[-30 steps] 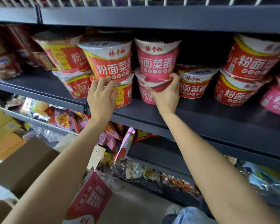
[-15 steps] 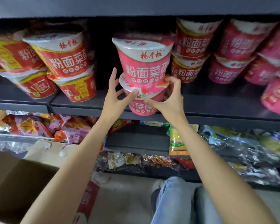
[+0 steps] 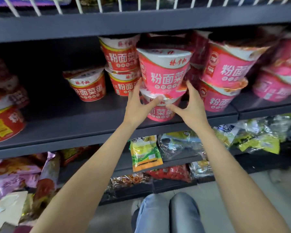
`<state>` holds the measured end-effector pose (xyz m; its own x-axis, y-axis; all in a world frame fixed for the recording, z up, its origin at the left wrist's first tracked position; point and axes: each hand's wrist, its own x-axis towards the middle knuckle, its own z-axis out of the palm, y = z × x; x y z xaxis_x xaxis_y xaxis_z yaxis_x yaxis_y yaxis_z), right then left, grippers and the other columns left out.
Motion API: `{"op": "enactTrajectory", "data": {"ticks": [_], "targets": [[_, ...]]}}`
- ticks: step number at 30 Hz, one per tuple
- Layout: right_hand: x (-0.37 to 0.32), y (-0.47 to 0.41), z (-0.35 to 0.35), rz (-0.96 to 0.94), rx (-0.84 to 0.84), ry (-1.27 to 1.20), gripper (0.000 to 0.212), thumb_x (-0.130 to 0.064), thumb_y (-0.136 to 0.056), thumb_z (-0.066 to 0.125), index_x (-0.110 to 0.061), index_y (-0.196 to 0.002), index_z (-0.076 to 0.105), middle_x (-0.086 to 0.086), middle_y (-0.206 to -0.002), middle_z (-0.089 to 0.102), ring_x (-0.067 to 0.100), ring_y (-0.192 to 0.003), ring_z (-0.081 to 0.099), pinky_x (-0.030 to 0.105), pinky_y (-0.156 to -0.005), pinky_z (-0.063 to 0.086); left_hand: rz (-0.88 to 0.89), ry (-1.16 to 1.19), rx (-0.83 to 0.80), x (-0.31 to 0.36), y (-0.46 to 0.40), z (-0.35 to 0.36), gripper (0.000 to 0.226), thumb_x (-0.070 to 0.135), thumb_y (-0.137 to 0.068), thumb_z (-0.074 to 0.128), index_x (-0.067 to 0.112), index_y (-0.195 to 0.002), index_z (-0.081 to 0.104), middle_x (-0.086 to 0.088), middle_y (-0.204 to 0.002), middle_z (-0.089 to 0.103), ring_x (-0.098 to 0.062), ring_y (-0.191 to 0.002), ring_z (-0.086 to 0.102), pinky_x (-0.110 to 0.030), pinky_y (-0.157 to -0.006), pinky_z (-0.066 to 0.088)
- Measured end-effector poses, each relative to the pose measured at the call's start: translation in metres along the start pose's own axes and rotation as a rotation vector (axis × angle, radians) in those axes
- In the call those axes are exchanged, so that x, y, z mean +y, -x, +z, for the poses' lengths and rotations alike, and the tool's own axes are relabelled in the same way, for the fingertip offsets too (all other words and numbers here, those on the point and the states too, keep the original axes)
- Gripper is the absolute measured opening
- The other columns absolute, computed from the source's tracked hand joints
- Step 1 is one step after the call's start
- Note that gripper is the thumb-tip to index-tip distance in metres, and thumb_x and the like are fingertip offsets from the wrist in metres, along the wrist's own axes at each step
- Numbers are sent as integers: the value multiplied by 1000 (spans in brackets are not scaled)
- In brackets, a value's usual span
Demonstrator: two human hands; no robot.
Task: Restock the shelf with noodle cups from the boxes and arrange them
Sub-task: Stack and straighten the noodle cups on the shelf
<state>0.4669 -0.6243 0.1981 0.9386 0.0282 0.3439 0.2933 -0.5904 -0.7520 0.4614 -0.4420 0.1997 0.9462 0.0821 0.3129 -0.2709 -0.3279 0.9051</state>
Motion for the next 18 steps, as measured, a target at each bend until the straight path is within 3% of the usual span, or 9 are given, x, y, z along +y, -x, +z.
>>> {"op": "enactTrajectory", "data": {"ticks": [3,6,8,11,18], "targets": [[10,-4,-4,0,78,82,92,-47,-80,71,-16,-151,20,7,-151,31,21,-139,30,33,-108,30,-12,-23,0,1,-13,20,91,58,-74,71,27,-147,29,10,-146,40,-11,-137,33,-32,-104,37],[16,-10,-6,-3,127,92,91,-46,-81,71,-14,-151,23,9,-149,33,23,-134,38,36,-107,39,-35,-50,-4,0,-22,30,101,69,-66,67,26,-148,28,8,-146,41,-13,-137,34,-35,-108,36],[19,-12,-8,-2,142,80,90,-45,-82,71,-13,-151,22,9,-149,35,24,-132,42,41,-105,42,-47,-51,-1,2,-24,34,105,71,-62,67,27,-149,27,4,-146,40,-12,-136,33,-29,-105,34],[21,-9,-8,-38,160,117,82,-38,-86,69,-11,-150,25,8,-150,36,22,-134,40,34,-108,36,-70,-69,35,5,-21,40,99,60,-69,74,27,-149,26,0,-147,34,-9,-132,34,-22,-99,29],[23,-4,-5,-13,212,-1,82,-32,-84,72,-12,-149,27,8,-150,37,22,-135,40,44,-104,44,-74,-79,2,8,-19,45,100,57,-69,76,26,-149,24,-3,-145,33,-11,-126,39,-36,-109,37]]}}
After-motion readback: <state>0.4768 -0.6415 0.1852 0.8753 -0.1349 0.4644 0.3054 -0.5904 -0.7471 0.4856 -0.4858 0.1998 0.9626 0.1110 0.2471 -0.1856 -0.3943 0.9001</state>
